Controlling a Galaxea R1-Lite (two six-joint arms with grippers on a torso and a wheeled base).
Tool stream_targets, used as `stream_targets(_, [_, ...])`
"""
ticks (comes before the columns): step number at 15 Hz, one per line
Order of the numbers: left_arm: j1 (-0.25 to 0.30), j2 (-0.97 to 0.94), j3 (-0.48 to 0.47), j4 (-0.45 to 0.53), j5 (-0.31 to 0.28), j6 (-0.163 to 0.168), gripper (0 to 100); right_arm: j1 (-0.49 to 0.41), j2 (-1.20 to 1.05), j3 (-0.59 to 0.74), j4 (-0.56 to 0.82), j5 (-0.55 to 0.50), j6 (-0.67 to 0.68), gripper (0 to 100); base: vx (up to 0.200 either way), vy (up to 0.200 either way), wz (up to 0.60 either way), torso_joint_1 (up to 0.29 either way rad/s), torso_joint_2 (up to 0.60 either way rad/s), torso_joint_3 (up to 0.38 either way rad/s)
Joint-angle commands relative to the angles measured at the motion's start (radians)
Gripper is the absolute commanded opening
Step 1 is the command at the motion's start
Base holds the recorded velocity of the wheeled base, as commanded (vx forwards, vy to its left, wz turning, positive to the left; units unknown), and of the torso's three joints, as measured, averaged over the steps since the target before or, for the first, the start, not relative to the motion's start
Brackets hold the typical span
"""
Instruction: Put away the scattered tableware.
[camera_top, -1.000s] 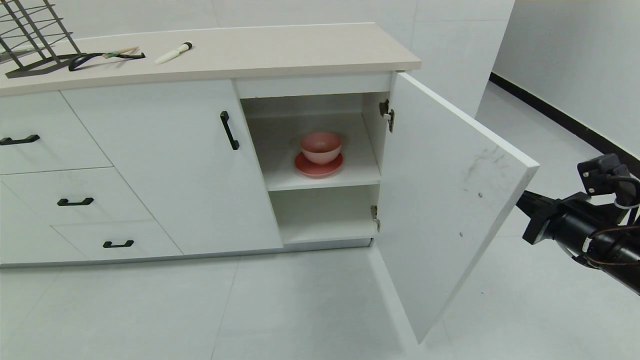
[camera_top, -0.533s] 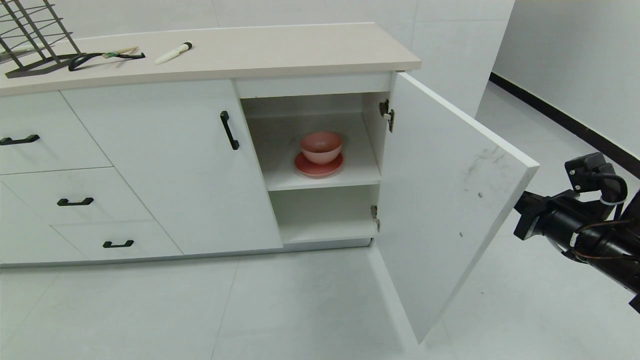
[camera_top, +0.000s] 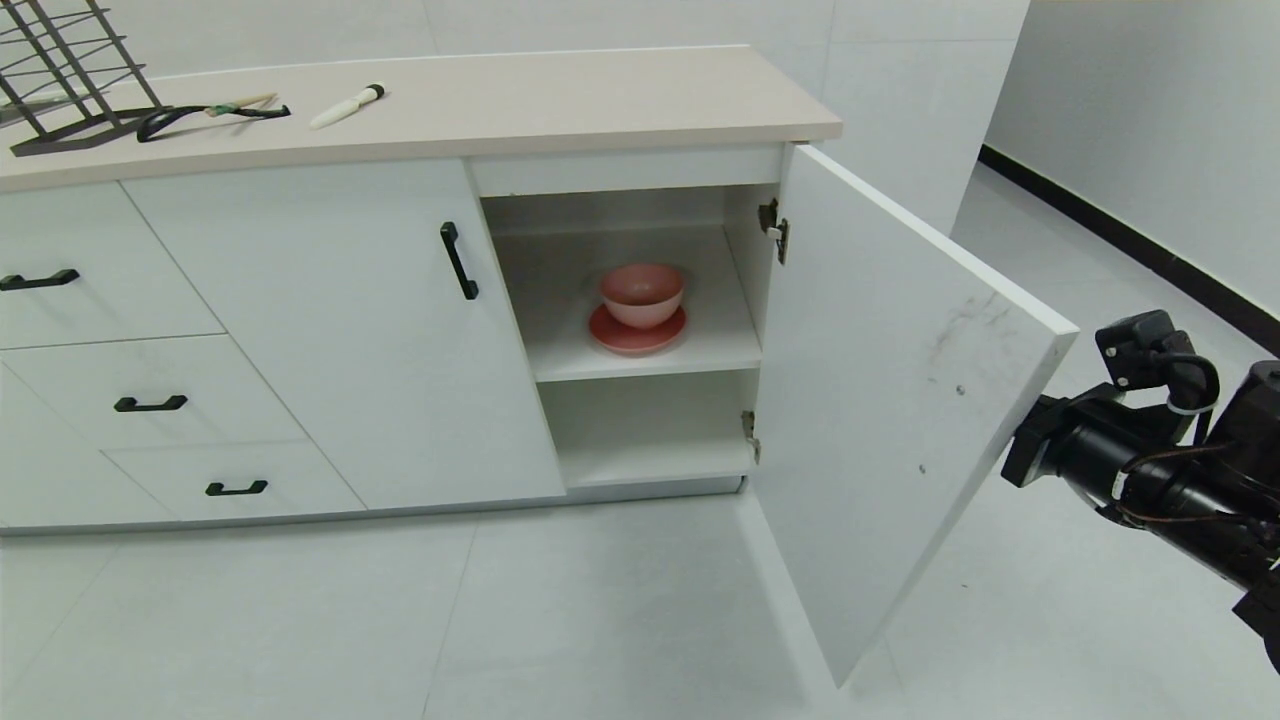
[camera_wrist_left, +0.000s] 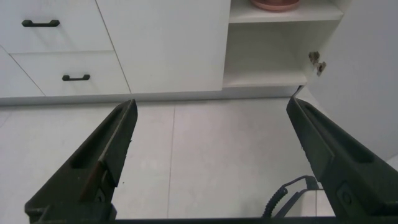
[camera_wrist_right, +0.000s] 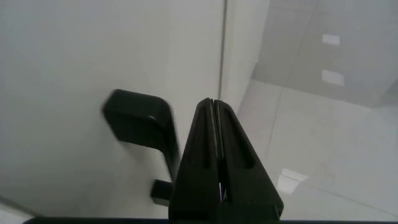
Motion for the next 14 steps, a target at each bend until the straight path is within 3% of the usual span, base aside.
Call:
stream_targets(1, [0.001,0.000,0.000,0.000,0.001,-0.001,100,0.036,-0.004,0.003,0.000,0.001,0.000,0,0.000,0.000,0.00,0.000,0.00,0.000])
stream_targets(14, [0.001,0.000,0.000,0.000,0.001,-0.002,100,0.214,0.012,0.000,0.000,0.001,0.000,0,0.000,0.000,0.00,0.000,0.00,0.000])
